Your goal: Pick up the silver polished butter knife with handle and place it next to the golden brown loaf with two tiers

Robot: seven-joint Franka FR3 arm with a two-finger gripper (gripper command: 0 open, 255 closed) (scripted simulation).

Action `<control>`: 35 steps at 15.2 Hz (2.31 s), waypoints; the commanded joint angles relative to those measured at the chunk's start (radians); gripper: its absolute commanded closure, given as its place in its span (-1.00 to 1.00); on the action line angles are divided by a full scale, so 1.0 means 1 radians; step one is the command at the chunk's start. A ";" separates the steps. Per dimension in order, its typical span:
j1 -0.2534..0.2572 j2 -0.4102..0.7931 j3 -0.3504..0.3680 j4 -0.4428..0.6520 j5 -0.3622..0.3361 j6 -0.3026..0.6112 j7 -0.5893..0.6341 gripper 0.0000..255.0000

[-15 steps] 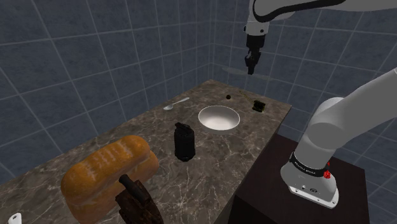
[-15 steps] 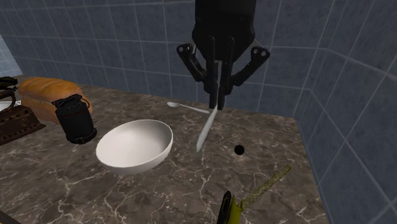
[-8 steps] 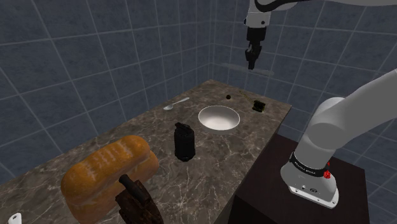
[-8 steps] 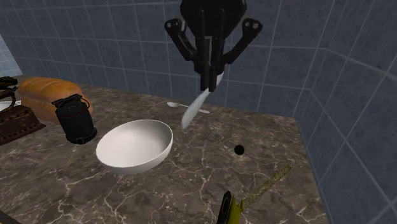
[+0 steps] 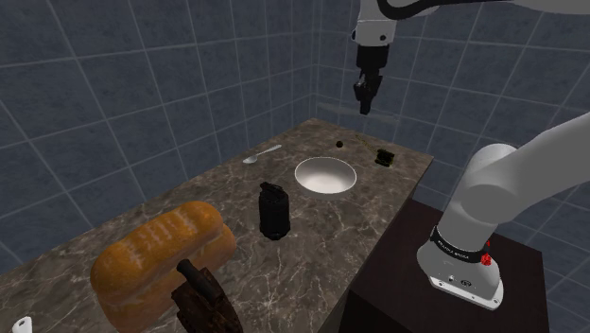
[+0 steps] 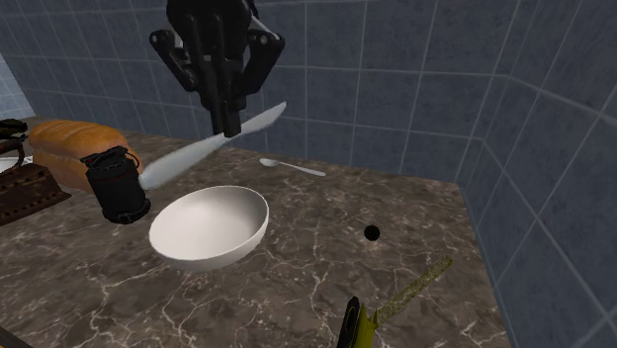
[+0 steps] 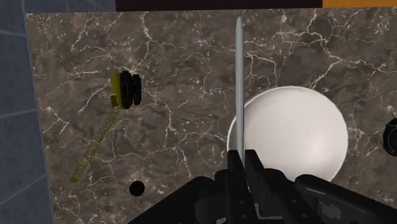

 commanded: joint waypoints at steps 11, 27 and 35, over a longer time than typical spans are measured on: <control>0.102 -0.015 0.248 0.011 0.168 -0.009 0.291 1.00; 0.159 0.231 0.616 0.264 0.273 0.048 0.707 1.00; 0.154 0.500 0.848 0.497 0.156 0.078 0.979 1.00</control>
